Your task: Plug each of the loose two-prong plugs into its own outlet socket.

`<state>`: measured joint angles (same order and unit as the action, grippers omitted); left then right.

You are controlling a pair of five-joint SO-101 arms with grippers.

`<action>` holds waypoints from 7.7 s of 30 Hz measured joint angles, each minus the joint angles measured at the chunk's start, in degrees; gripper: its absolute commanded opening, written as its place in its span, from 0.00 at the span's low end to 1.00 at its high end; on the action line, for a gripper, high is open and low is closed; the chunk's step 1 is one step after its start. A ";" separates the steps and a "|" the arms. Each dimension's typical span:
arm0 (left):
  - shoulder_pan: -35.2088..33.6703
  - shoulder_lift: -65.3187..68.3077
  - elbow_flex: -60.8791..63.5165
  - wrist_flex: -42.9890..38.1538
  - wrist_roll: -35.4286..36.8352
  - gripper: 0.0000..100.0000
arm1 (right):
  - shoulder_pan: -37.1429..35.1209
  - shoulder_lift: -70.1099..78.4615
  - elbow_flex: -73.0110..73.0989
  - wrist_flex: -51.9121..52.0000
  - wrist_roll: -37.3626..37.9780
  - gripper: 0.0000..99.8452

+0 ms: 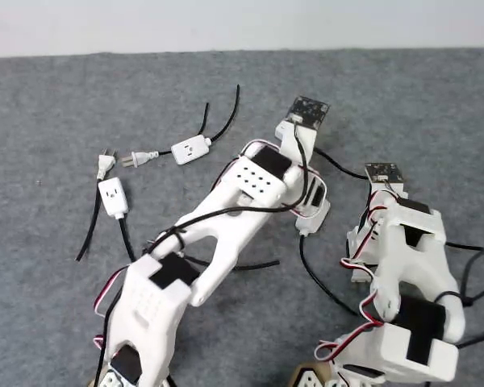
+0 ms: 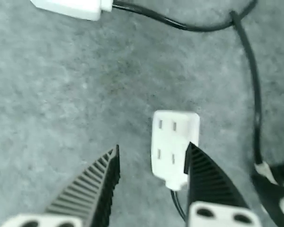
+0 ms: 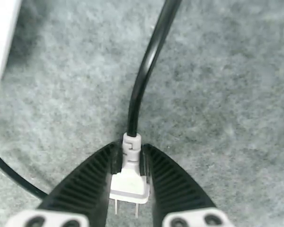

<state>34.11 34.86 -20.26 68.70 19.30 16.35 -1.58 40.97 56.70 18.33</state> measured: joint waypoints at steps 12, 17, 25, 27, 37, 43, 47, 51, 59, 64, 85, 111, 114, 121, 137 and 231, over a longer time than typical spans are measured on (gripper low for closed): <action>0.00 9.41 -7.38 -1.14 0.26 0.22 | 0.00 0.00 0.00 0.00 0.00 0.01; 1.41 14.42 -15.82 4.04 0.62 0.22 | 0.00 0.00 0.00 0.00 0.00 0.01; 4.40 24.18 -29.54 14.51 0.26 0.22 | 0.00 0.00 0.00 0.00 0.00 0.01; 4.40 26.20 -32.70 17.05 0.26 0.22 | 0.00 0.00 0.00 0.00 0.00 0.01; 4.57 34.90 -48.62 25.23 0.26 0.22 | 0.00 0.00 0.00 0.00 0.00 0.01; 4.57 37.98 -56.79 29.01 0.26 0.22 | 0.00 0.00 0.00 0.00 0.00 0.01; 4.40 37.98 -60.13 29.71 0.26 0.22 | 0.00 0.00 0.00 0.00 0.00 0.01; 2.73 37.98 -60.66 29.71 0.26 0.21 | 0.00 0.00 0.00 0.00 0.00 0.01; 2.29 37.98 -60.66 29.71 0.26 0.21 | 0.00 0.00 0.00 0.00 0.00 0.01; 2.11 37.98 -60.66 29.71 0.26 0.21 | 0.00 0.00 0.00 0.00 0.00 0.01; -0.18 27.78 -47.03 29.98 0.70 0.22 | -0.09 0.00 0.00 0.00 0.00 0.01; 1.58 32.62 -47.03 26.99 3.60 0.21 | -0.09 0.00 0.00 0.00 0.00 0.01; 1.58 32.62 -50.20 28.84 3.60 0.20 | -0.09 0.00 0.00 0.00 0.00 0.01; 2.64 32.53 -53.27 29.89 3.96 0.02 | -0.09 0.00 0.00 0.00 0.00 0.01; 2.73 14.68 -29.19 26.37 6.59 0.01 | -0.09 0.00 0.00 0.00 0.00 0.01; 15.30 23.74 -34.20 29.98 -4.66 0.01 | 3.87 -4.04 -28.92 4.04 8.79 0.01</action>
<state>49.41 58.59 -54.46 98.68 14.64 20.22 -5.63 12.04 60.75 27.12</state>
